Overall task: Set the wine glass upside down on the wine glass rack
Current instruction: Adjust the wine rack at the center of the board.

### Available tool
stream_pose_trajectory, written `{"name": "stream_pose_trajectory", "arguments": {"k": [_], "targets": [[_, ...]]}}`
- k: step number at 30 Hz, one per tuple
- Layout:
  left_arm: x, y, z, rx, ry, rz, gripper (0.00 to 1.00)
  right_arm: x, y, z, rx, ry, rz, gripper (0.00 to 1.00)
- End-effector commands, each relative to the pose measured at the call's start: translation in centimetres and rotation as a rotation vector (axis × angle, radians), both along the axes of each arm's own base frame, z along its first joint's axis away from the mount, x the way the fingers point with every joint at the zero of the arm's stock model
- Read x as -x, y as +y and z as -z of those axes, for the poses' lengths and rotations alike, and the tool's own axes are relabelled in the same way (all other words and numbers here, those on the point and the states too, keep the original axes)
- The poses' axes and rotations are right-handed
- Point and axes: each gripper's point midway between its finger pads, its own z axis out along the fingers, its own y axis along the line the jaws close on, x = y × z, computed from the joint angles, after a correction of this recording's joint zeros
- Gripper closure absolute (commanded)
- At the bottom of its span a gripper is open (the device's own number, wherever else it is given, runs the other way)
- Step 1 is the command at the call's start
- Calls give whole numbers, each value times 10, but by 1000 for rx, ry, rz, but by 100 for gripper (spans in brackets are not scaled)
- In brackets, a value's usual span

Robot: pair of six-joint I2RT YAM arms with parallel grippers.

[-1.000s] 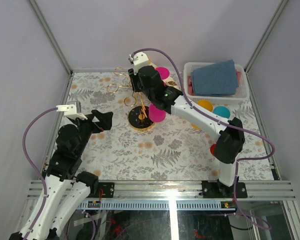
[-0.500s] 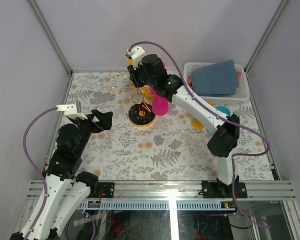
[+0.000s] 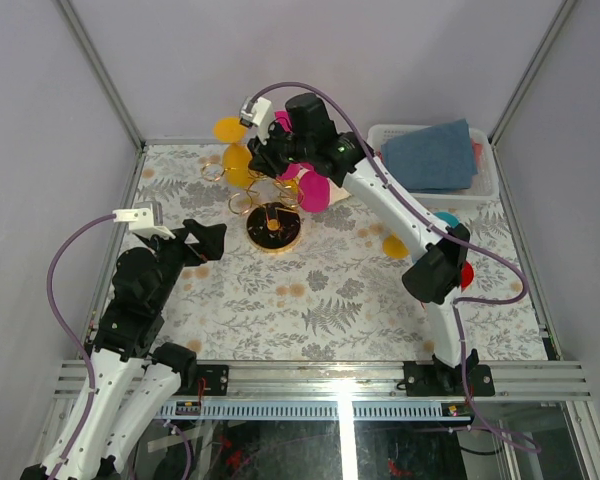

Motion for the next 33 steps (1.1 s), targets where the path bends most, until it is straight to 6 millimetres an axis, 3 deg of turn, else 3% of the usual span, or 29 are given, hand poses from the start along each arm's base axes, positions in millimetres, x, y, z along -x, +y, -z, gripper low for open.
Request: {"name": "stream_pose_trajectory", "arguments": {"k": [1,16,33], "targets": [[-2,-1,-10,15,-48,7,0,-6,-13,-35,3,-176,-123,100],[0,1,-11,14,-52,-1,0,-17,-1,-38,-68,-178,-132,80],[-1,3,-10,7,-46,-12,0,-22,-6,-43,-101,-175,-84,53]]}}
